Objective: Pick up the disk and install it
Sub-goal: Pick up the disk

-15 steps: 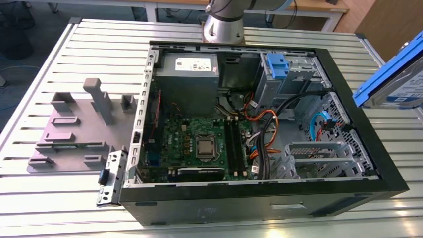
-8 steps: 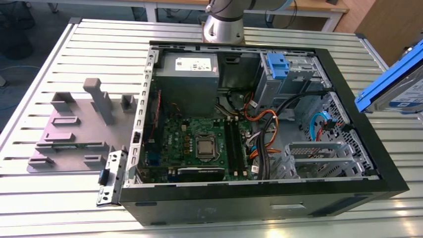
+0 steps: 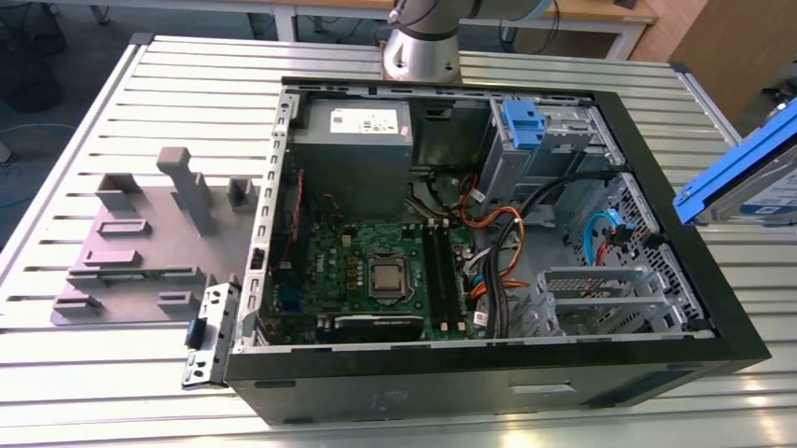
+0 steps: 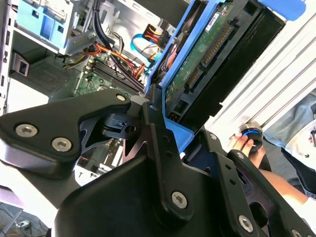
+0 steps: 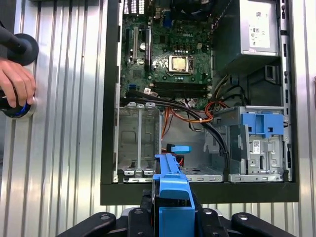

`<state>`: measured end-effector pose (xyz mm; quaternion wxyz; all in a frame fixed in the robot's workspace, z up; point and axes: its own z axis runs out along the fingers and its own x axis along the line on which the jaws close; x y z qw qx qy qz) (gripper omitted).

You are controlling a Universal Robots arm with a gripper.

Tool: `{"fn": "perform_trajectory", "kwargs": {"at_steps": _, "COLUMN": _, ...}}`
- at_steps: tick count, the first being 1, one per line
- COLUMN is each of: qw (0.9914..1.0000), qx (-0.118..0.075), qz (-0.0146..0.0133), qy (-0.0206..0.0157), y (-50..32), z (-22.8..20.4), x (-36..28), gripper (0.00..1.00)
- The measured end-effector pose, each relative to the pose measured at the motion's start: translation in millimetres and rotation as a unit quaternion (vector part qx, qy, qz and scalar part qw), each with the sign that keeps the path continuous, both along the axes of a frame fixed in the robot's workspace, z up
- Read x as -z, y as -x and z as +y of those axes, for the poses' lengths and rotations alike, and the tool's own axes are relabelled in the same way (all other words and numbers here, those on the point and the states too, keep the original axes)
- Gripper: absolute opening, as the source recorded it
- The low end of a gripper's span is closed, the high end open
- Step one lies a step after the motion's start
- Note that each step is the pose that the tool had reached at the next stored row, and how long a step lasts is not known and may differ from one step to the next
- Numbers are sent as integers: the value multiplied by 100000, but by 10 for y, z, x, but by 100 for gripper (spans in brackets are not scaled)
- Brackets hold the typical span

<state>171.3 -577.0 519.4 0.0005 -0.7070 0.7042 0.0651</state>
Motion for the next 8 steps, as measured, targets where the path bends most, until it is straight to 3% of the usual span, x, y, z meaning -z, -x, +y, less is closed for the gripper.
{"fn": "perform_trajectory", "kwargs": {"at_steps": 8, "qw": 100000, "qx": 1, "qz": 1, "qy": -3, "y": 3, "z": -75, "x": 9, "gripper": 37}}
